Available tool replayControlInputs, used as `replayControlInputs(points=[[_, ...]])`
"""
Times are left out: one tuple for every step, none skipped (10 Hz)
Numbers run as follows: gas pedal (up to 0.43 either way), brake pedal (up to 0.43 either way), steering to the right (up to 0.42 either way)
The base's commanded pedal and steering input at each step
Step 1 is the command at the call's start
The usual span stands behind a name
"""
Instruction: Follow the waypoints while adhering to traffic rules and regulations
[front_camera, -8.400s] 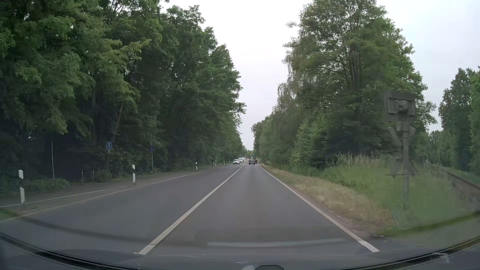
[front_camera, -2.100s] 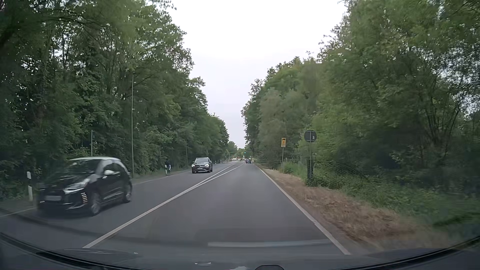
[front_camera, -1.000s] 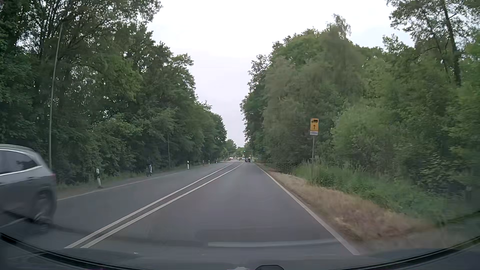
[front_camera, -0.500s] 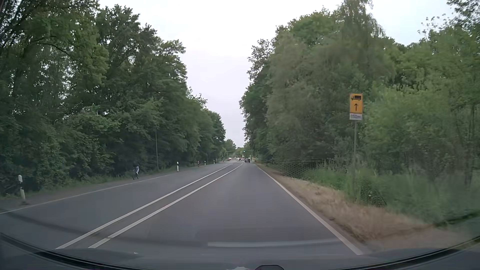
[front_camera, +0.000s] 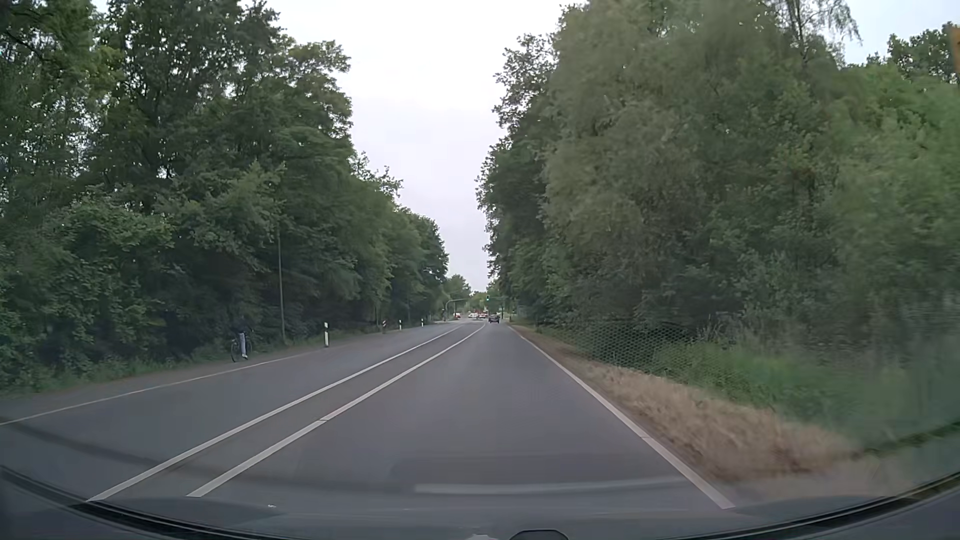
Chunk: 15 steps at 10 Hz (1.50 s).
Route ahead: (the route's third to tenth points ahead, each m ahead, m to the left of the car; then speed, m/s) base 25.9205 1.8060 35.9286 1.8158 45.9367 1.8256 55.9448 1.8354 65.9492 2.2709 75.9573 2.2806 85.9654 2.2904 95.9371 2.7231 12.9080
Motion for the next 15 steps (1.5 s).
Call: replayControlInputs(points=[[0.197, 0.000, -0.001], [0.197, 0.000, -0.001], [0.197, 0.000, -0.001], [0.197, 0.000, -0.001], [0.197, 0.000, -0.001], [0.197, 0.000, -0.001], [0.197, 0.000, -0.001], [0.197, 0.000, -0.001], [0.197, 0.000, -0.001], [0.197, 0.000, -0.001], [0.197, 0.000, -0.001], [0.197, 0.000, -0.001], [0.197, 0.000, -0.001], [0.189, 0.000, -0.001], [0.189, 0.000, -0.001]])
